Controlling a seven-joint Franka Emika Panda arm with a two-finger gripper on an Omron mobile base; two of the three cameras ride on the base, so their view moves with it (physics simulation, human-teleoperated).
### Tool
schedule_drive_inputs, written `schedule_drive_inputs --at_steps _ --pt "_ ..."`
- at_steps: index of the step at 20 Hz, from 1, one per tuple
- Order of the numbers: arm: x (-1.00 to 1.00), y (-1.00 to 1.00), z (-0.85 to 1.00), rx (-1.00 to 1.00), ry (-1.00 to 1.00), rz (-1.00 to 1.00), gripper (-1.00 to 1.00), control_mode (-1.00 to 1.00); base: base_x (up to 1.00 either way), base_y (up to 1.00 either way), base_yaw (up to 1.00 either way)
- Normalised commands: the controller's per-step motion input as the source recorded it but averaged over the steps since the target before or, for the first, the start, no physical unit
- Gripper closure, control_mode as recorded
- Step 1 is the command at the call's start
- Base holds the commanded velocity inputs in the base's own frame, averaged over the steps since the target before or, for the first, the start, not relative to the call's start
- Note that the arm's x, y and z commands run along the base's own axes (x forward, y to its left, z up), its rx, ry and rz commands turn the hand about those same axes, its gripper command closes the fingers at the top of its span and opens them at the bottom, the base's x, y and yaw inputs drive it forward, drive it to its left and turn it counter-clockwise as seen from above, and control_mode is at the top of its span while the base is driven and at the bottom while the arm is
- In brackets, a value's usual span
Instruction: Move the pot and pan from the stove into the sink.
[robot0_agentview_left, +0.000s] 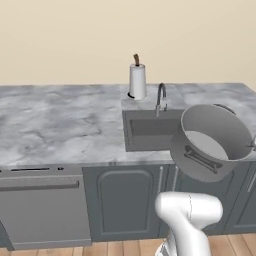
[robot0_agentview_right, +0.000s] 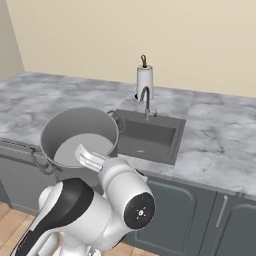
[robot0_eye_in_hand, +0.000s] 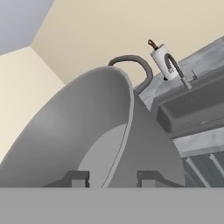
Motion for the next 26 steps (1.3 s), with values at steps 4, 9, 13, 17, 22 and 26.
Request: schedule_drive_inputs --at_steps 4,9,13,17,22,26 --pt "0.0 0.0 0.0 0.0 0.0 0.0 1.0 1.0 0.33 0.0 0.0" --pt "0.0 0.0 0.0 0.0 0.0 0.0 1.0 -1.0 0.01 0.0 0.0" --pt "0.22 0.0 0.0 0.0 0.02 0.0 1.0 -1.0 0.0 0.0 0.0" --pt "0.59 -0.04 0.0 0.01 0.06 0.0 1.0 -1.0 0.0 0.0 0.0" --pt "0.7 -0.09 0.0 0.02 0.1 0.0 1.0 -1.0 0.0 0.0 0.0" --pt "0.69 -0.1 0.0 0.02 0.11 0.0 1.0 -1.0 0.0 0.0 0.0"
